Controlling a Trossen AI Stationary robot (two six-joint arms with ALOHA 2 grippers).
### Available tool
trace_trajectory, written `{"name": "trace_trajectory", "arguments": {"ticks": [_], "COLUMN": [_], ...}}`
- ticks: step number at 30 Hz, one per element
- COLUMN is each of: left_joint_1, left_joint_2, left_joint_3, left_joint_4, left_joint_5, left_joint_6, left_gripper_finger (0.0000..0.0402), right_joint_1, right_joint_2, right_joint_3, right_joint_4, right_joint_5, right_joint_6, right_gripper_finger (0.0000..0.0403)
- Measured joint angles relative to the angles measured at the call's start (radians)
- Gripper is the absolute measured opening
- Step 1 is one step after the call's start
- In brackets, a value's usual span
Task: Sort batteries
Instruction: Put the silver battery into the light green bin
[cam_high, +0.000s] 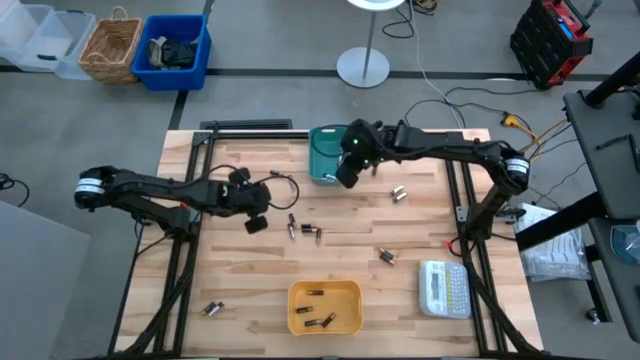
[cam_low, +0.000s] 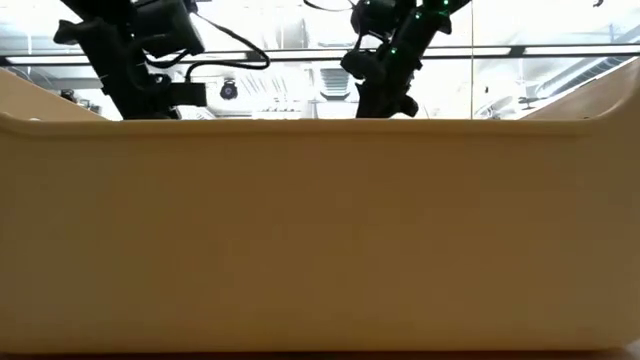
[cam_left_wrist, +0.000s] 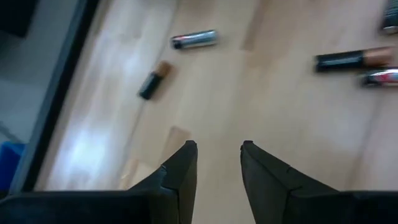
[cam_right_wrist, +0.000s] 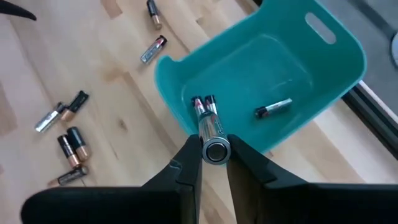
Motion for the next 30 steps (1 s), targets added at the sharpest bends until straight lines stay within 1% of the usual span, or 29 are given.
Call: {"name": "trace_trajectory", "arguments": {"ticks": [3,10,14,18,24,30], "left_joint_1": [0.000,0.000,0.000,0.000,0.000,0.000], "left_joint_2": [-0.012,-0.077,-0.113,-0.139,-0.146,-0.146], "left_joint_3": [0.001,0.004,0.004,0.004,0.004,0.004], "left_joint_4": [-0.008,-0.018,-0.020,-0.025,-0.026,-0.026], "left_joint_5": [-0.034,-0.088,-0.090,-0.090,-0.090,-0.091], "left_joint_6": [-0.003,0.000,0.000,0.000,0.009,0.018], "left_gripper_finger": [0.0103,0.0103,0.0103,0.0103,0.0103,0.0103], "right_joint_1": [-0.016,-0.016,-0.017,-0.024,-0.033,-0.039], "right_joint_2": [0.000,0.029,0.069,0.080,0.092,0.121], "right_joint_3": [0.004,0.004,0.005,0.005,0.005,0.069], "right_joint_4": [0.002,-0.004,-0.005,0.000,0.060,0.064], "right_joint_5": [-0.025,-0.024,-0.023,-0.022,-0.022,-0.022], "right_joint_6": [0.000,0.010,0.010,0.011,0.010,0.005], "right_gripper_finger": [0.0044,0.0045,0.0045,0.0045,0.0044,0.0046]}}
